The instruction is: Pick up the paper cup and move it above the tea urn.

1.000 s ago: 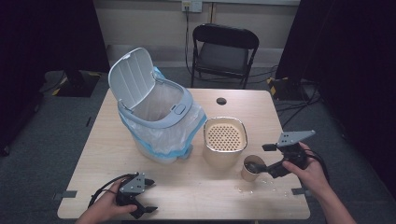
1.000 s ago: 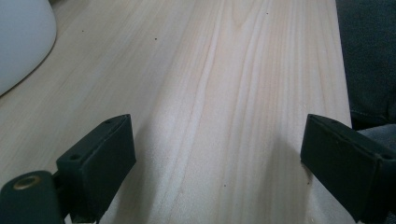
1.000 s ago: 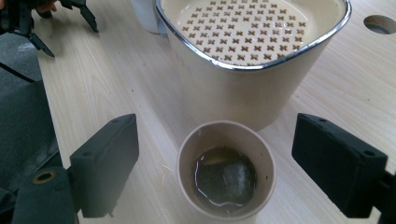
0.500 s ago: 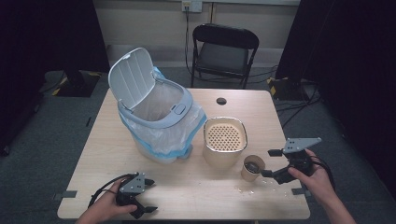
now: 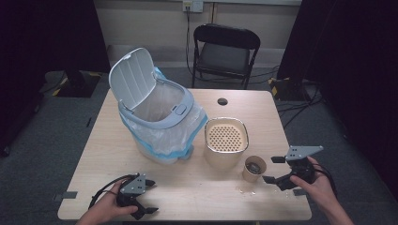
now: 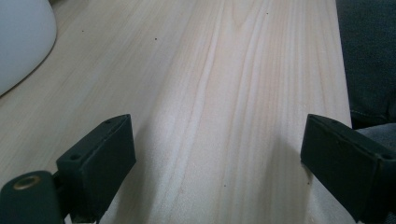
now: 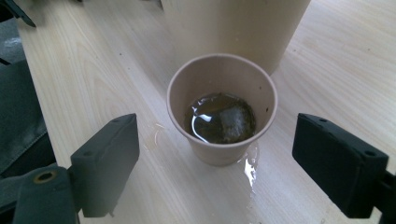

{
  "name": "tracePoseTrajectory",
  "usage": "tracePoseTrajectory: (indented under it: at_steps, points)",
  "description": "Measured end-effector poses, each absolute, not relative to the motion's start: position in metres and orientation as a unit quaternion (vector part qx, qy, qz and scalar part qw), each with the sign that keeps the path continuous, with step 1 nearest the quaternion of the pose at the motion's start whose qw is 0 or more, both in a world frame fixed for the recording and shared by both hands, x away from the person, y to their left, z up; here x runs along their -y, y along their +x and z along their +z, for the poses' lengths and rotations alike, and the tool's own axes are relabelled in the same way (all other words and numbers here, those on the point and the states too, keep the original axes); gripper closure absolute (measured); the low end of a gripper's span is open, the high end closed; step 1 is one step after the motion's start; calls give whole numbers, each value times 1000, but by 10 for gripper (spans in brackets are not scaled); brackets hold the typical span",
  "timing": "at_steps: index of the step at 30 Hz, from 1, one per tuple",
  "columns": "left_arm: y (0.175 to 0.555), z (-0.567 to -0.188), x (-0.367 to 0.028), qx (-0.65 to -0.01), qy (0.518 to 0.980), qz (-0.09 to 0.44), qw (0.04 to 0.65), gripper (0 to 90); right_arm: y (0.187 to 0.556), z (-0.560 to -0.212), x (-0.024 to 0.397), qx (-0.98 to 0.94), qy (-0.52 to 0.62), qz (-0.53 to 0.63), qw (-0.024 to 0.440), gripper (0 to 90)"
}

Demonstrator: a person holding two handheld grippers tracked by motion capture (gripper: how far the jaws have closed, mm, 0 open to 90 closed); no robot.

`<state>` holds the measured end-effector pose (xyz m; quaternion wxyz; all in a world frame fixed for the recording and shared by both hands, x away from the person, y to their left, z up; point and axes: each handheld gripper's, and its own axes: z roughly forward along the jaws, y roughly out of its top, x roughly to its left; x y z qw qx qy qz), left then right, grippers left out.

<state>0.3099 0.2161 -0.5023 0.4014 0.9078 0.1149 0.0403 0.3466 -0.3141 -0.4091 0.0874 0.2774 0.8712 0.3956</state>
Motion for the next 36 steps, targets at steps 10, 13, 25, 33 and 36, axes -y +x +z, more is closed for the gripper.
tracePoseTrajectory:
  at_steps: [10, 13, 25, 33, 36]
  points:
    - [310, -502, -216, -115, 908, 40, 401, 95, 345, -426, 317, -867, 285, 399, 94, 146]
    - [310, -502, -216, -115, 908, 40, 401, 95, 345, -432, 318, -865, 288, 400, 94, 146]
    - [310, -502, -216, -115, 908, 40, 401, 95, 344, -459, 322, -860, 308, 397, 84, 154]
    - [310, -502, -216, -115, 908, 40, 401, 94, 348, -467, 318, -861, 308, 397, 79, 166]
    - [310, -502, -216, -116, 908, 40, 402, 95, 350, -471, 314, -864, 304, 392, 79, 173]
